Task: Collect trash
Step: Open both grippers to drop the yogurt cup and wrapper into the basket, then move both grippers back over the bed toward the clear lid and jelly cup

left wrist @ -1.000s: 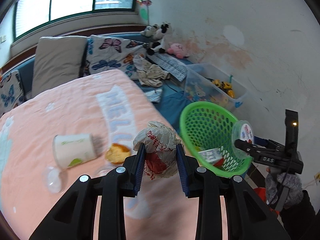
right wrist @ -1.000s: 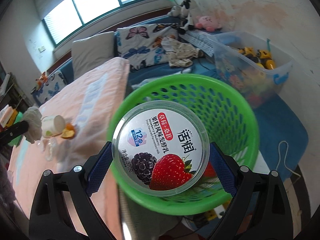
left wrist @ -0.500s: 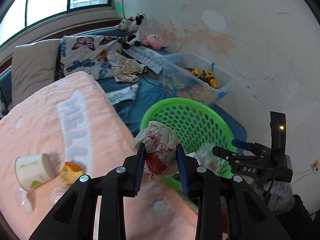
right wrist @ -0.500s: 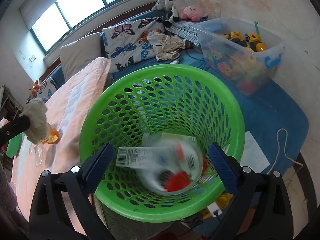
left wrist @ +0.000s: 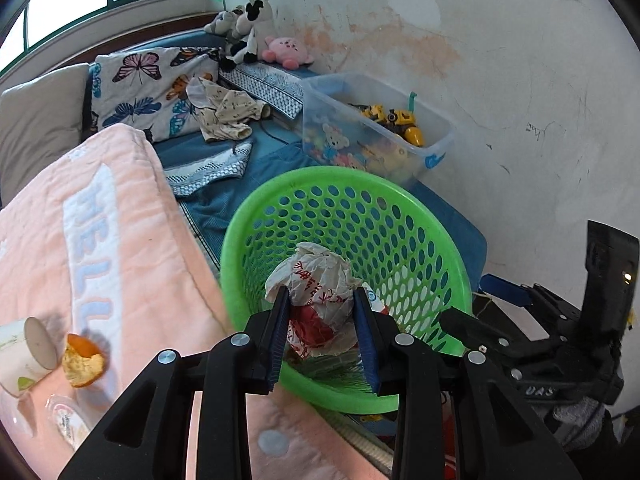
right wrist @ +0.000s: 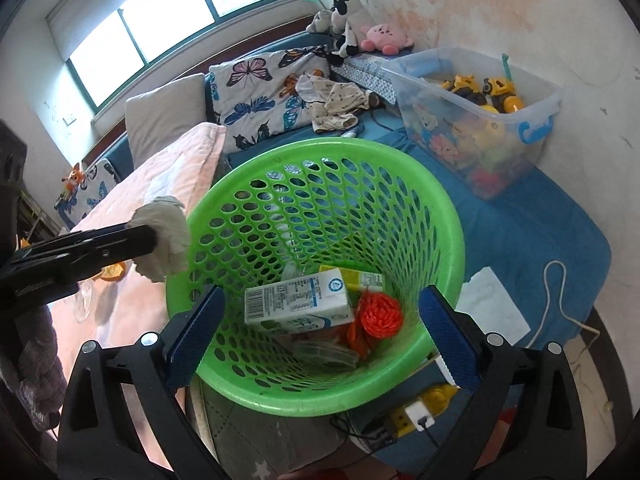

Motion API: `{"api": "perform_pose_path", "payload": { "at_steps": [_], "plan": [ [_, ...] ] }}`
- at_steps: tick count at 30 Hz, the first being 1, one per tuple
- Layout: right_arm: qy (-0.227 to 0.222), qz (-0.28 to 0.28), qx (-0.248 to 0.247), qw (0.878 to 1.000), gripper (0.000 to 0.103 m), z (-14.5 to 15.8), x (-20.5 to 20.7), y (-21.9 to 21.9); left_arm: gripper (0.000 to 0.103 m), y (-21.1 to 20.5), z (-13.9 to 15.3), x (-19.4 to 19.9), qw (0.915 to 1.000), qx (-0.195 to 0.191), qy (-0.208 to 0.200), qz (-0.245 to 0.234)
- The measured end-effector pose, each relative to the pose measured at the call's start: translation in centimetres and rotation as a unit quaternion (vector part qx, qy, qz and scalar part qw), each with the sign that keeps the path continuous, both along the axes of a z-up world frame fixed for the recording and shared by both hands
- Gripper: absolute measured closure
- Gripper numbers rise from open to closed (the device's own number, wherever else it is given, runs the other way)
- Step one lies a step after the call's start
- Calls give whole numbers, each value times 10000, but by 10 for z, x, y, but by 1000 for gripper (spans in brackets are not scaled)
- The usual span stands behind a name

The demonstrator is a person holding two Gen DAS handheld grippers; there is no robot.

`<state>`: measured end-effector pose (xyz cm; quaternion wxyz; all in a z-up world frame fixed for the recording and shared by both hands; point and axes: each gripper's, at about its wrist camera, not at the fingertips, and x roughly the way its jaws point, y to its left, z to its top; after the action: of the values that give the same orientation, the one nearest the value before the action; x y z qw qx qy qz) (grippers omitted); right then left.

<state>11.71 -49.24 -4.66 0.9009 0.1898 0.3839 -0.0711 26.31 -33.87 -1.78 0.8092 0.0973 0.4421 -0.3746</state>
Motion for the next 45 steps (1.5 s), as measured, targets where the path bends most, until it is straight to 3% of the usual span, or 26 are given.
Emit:
{"api": "perform_pose_path", "payload": {
  "at_steps": [7, 9, 13, 20, 35, 45],
  "plan": [
    [-23, -91, 141, 9999, 7, -3, -5, -3, 67, -2, -11, 6, 9998, 36, 192, 33],
    [-34, -88, 170, 9998, 6, -3, -5, -3, 58, -1, -13, 7, 9997, 12, 249, 57],
    [-50, -138, 212, 9997, 6, -3, -7, -5, 51, 2, -15, 5, 9997, 12, 242, 60],
    [-68, -104, 233, 9997, 7, -1, -12, 1, 50, 22, -13, 0, 9997, 90, 92, 218],
    [-236, 458, 170, 9985, 7, 21, -12, 60, 50, 108, 11, -23, 9961, 80, -356, 798],
    [-302, 996, 110, 9945, 7, 34, 6, 111, 50, 185, 18, -18, 9873, 68, -471, 1513]
  ]
}}
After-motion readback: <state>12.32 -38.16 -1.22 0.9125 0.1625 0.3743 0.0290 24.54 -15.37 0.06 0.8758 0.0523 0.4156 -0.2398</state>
